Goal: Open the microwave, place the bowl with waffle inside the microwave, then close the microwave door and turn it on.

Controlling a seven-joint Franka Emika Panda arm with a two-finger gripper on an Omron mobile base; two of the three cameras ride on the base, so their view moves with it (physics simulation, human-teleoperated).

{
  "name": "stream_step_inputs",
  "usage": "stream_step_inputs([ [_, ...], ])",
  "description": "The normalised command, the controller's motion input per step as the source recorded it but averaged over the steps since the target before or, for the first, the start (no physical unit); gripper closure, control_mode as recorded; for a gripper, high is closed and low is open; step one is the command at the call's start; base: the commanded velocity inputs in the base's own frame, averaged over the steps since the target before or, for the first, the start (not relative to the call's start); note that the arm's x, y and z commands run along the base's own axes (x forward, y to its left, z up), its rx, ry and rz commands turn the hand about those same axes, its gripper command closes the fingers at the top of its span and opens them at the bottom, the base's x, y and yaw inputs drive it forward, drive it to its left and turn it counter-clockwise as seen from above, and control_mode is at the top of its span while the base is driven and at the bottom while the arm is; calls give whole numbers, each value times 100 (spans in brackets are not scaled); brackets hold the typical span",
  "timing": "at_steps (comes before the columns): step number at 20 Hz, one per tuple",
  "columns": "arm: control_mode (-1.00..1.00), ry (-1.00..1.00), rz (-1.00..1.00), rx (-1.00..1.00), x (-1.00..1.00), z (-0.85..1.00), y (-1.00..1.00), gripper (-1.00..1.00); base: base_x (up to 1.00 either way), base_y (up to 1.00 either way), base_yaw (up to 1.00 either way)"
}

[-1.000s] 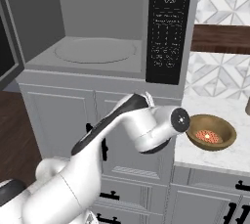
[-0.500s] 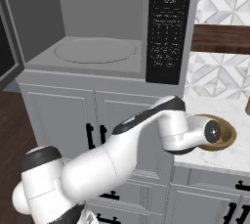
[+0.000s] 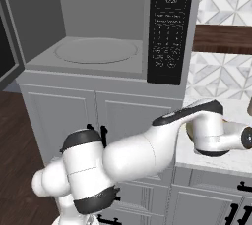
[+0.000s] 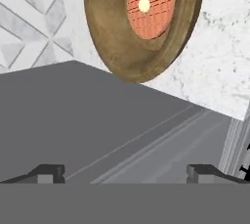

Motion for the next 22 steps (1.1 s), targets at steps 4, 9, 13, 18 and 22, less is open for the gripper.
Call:
stream_step_inputs([
  [4,-100,12,-11,11,11,-66,-74,-100,0,0,0],
  [9,-100,3,-13,4,34,-50,-51,-100,0,0,0],
  [13,-100,7,-18,0,82,-47,-26,-100,0,0,0],
  [18,-100,7,-7,0,46,-66,-34,-100,0,0,0],
  [22,-100,0,0,0,0,-44,-35,-100,0,0,0],
])
